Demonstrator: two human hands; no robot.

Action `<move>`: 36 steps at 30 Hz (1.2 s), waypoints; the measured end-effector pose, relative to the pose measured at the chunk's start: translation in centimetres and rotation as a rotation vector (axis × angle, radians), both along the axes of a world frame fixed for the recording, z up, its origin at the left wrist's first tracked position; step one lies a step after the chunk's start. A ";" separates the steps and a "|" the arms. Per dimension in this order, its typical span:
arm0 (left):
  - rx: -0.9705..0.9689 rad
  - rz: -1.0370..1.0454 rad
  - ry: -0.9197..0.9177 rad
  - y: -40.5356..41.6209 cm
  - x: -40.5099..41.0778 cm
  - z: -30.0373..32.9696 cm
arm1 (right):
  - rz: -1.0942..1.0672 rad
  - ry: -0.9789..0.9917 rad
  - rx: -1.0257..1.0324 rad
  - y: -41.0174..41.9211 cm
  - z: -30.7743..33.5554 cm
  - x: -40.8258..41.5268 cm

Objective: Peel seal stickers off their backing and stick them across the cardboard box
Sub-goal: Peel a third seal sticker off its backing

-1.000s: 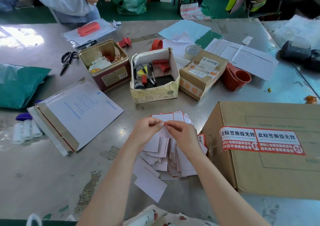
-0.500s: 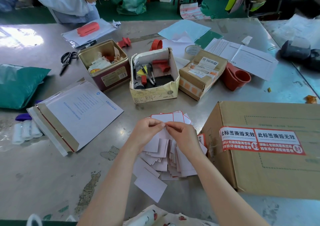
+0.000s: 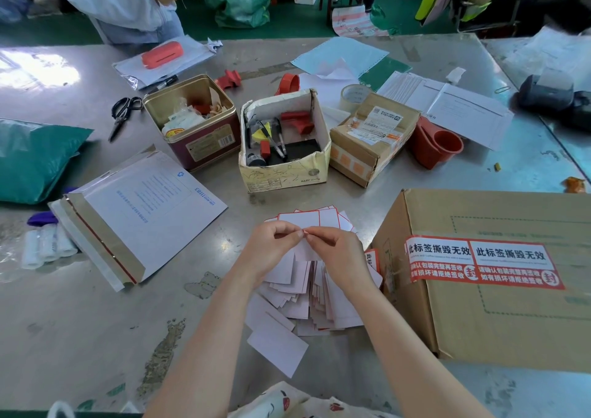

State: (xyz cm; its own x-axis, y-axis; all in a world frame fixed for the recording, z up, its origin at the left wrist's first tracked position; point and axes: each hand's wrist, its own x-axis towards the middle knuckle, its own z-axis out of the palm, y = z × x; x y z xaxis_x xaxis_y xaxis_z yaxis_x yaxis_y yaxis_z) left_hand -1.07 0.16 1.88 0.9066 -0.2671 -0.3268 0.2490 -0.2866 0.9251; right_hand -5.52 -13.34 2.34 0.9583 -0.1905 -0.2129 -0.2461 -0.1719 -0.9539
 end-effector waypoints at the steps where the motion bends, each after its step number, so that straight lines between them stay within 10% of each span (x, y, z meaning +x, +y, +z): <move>1: -0.001 0.000 -0.002 0.0 0.0 0.0 | 0.001 0.001 -0.002 0.0 0.0 0.0; 36: -0.093 -0.041 0.090 0.6 0.2 1.1 | -0.085 0.123 0.263 0.1 1.0 0.0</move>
State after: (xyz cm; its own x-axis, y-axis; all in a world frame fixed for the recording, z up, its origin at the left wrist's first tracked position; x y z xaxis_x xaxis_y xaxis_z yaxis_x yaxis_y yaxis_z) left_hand -0.86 0.73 3.00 0.8622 -0.3366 -0.3785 0.3221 -0.2123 0.9226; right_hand -5.50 -13.25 3.30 0.9053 -0.1918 -0.3790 -0.3654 0.1034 -0.9251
